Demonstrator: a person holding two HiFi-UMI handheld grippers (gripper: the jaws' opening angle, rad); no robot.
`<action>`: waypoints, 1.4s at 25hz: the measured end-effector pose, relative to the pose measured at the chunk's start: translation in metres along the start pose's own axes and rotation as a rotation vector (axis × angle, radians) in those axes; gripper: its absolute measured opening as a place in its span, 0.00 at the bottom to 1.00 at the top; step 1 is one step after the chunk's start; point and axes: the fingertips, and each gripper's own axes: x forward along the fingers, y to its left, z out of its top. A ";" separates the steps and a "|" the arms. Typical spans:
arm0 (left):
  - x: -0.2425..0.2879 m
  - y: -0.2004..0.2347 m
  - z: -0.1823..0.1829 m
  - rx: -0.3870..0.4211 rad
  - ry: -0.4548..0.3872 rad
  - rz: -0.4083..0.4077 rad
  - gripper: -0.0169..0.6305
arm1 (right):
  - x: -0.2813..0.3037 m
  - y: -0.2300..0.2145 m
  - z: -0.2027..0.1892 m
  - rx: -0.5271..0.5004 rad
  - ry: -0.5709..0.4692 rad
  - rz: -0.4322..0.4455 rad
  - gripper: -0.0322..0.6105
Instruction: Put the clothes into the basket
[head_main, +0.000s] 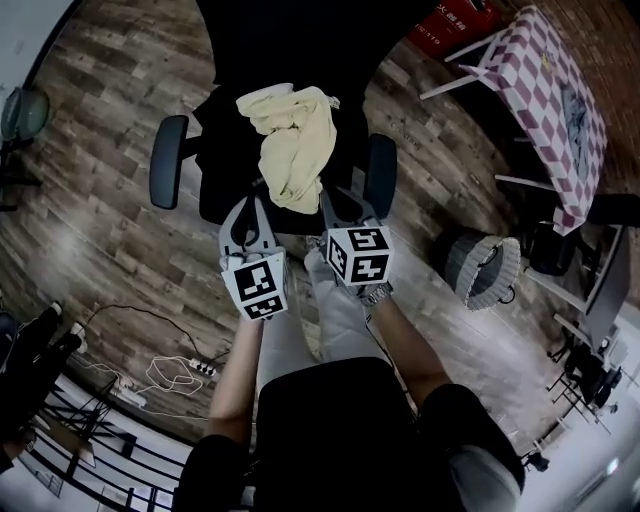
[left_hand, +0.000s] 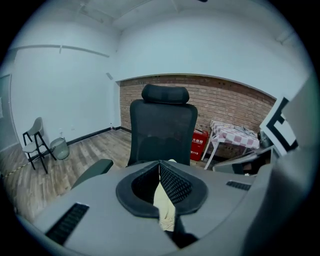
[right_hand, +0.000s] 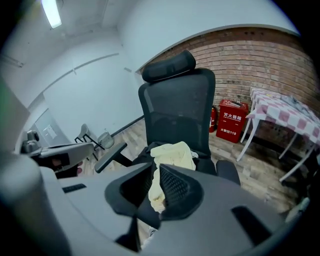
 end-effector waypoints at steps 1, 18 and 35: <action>0.007 0.004 -0.005 -0.001 0.008 -0.005 0.05 | 0.009 0.000 -0.005 0.008 0.011 -0.004 0.11; 0.083 0.026 -0.063 -0.017 0.072 -0.085 0.05 | 0.134 -0.029 -0.084 0.115 0.156 -0.052 0.46; 0.123 0.031 -0.127 0.008 0.140 -0.116 0.05 | 0.241 -0.041 -0.166 0.155 0.298 -0.051 0.62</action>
